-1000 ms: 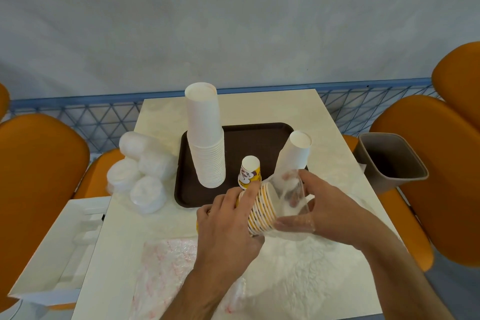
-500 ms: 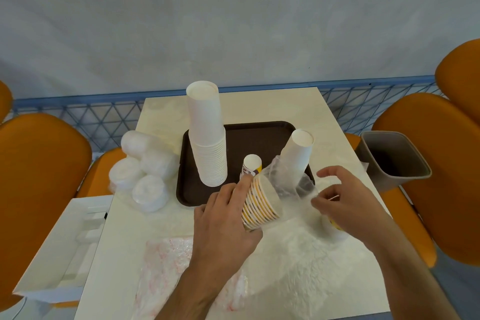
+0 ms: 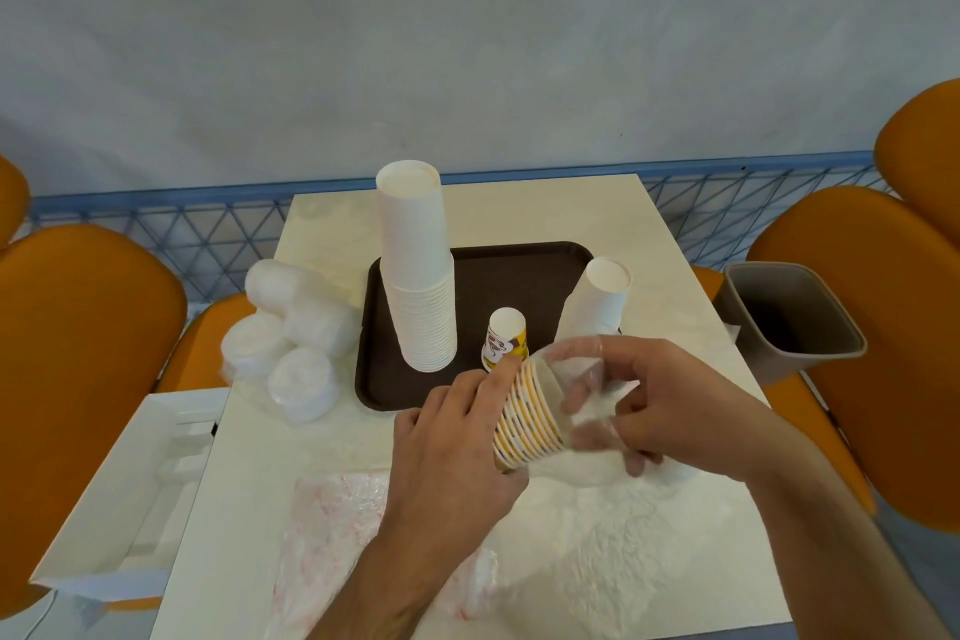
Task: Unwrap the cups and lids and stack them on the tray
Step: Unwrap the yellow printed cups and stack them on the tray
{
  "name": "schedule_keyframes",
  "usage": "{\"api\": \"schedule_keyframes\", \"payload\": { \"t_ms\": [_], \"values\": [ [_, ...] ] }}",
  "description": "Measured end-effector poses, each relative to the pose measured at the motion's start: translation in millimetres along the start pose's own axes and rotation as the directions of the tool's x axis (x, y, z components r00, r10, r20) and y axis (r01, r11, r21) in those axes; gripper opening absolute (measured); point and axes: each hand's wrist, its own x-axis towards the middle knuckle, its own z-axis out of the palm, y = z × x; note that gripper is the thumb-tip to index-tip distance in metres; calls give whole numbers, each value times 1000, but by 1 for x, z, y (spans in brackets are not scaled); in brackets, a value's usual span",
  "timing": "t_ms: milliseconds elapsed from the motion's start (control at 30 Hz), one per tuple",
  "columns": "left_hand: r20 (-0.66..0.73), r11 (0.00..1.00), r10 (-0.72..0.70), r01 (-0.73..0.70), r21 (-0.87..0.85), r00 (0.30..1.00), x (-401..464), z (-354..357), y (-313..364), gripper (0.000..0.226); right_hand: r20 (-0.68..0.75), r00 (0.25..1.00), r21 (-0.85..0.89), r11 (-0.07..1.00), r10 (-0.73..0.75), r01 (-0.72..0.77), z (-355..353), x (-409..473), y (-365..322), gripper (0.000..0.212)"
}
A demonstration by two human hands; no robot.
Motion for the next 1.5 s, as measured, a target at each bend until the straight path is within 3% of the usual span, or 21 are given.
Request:
{"api": "schedule_keyframes", "payload": {
  "t_ms": [100, 233, 367, 533, 667, 767, 933, 1000, 1133, 1267, 1400, 1500],
  "values": [
    [7, 999, -34, 34, 12, 999, -2, -1, -4, 102, 7, 1000, -96, 995, 30, -29, -2, 1, -1, 70],
    [30, 997, -64, 66, -42, 997, -4, -1, -5, 93, -95, 993, -200, 978, -74, 54, 0, 6, 3, 65],
    [55, 995, -48, 53, -84, 997, -6, -2, -5, 86, 2, 994, -168, 979, -113, 112, 15, 13, 1, 59],
    [64, 996, -27, 32, -79, 998, -7, -6, -9, 83, -12, 994, -164, 980, -112, 109, 24, 23, 5, 50],
    [71, 990, -34, 44, -133, 997, -8, -6, -12, 83, -67, 978, -35, 980, -199, 197, 24, 20, 3, 35],
    [67, 985, -68, 78, -156, 995, -10, -11, -20, 83, -147, 963, 110, 964, -227, 244, 20, 18, 6, 36],
    [29, 954, -142, 145, -261, 989, -13, -20, -37, 87, -193, 976, 281, 947, -104, 157, 18, 19, 13, 67],
    [11, 938, -170, 165, -305, 985, -12, -23, -43, 87, -164, 984, 278, 954, -67, 112, 21, 19, 13, 75],
    [20, 895, -216, 206, -396, 976, -9, -27, -53, 88, -65, 997, 98, 994, -48, 55, 36, 21, 5, 72],
    [24, 840, -233, 214, -499, 972, -9, -29, -56, 90, -39, 998, 184, 982, -44, 51, 61, 32, 7, 65],
    [-10, 802, -272, 221, -555, 962, -11, -32, -70, 92, -154, 988, 253, 967, 14, 26, 86, 45, 29, 59],
    [-30, 782, -299, 226, -581, 954, -14, -36, -86, 90, -292, 955, 433, 898, 59, 77, 94, 53, 47, 49]
  ]
}}
